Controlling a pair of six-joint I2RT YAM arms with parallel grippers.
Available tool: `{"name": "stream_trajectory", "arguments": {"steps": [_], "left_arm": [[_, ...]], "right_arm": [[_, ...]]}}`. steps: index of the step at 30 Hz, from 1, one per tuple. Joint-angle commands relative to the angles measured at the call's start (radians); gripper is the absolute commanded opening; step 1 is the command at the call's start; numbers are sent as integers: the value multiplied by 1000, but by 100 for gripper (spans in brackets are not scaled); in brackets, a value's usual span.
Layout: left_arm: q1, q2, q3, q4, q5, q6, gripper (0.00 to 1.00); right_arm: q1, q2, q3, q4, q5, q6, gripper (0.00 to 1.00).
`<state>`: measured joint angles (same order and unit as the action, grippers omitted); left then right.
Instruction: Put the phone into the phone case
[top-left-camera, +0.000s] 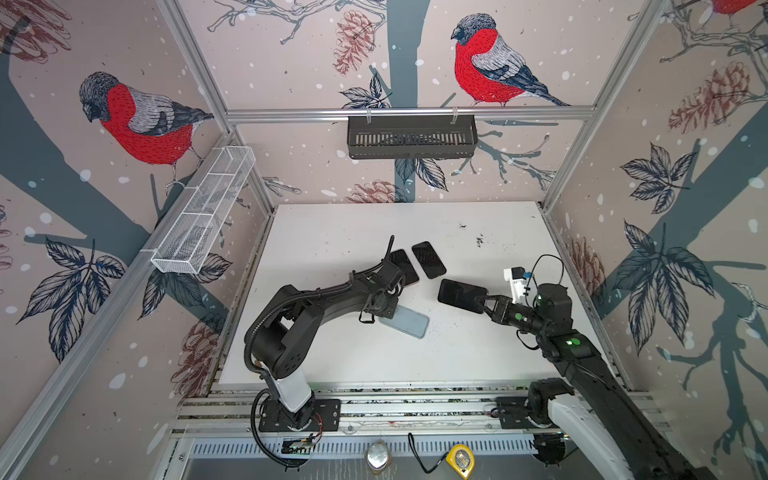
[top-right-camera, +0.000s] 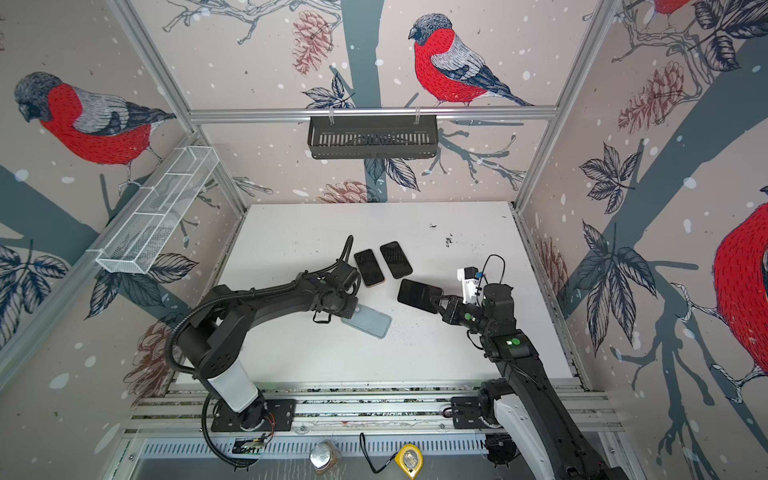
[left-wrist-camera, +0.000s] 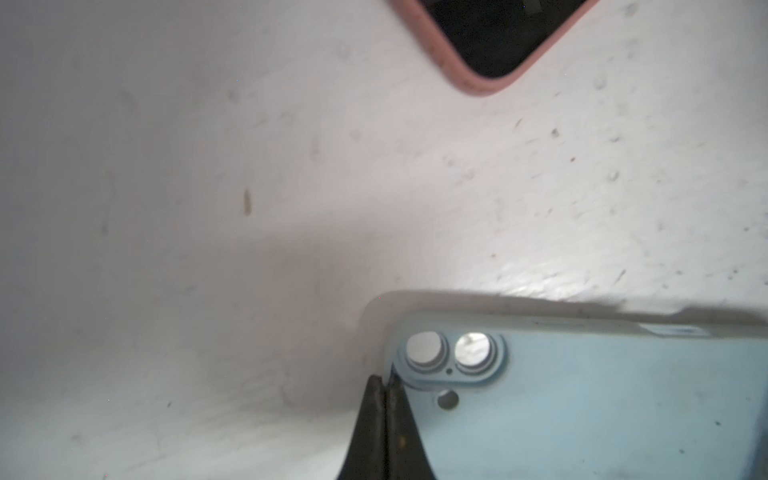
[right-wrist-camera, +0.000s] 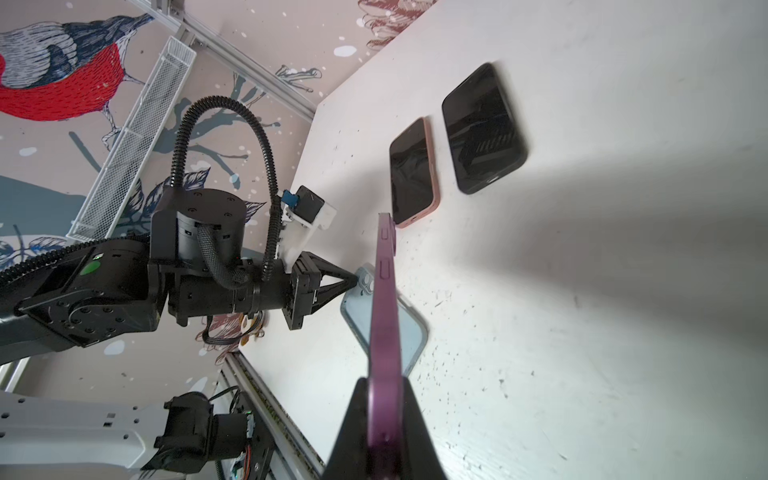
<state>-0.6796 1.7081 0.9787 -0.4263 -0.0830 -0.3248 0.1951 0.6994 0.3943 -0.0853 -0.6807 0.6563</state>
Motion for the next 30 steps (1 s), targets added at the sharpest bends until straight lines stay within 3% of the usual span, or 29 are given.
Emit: {"name": "stream_trajectory", "arguments": {"steps": [1, 7, 13, 17, 22, 30], "left_arm": [[15, -67, -62, -26, 7, -97, 4], [16, -178, -190, 45, 88, -191, 25], [27, -287, -264, 119, 181, -219, 37], [89, -345, -310, 178, 241, -177, 38], [162, -380, -360, 299, 365, -176, 38], [174, -314, -374, 350, 379, -196, 40]], "right_arm": [[70, 22, -19, 176, 14, 76, 1], [217, 139, 48, 190, 79, 54, 1], [301, 272, 125, 148, 136, 55, 1], [346, 359, 169, 118, 153, 83, 0], [378, 454, 133, 278, 89, 246, 0], [413, 549, 140, 335, 43, 334, 0]]}}
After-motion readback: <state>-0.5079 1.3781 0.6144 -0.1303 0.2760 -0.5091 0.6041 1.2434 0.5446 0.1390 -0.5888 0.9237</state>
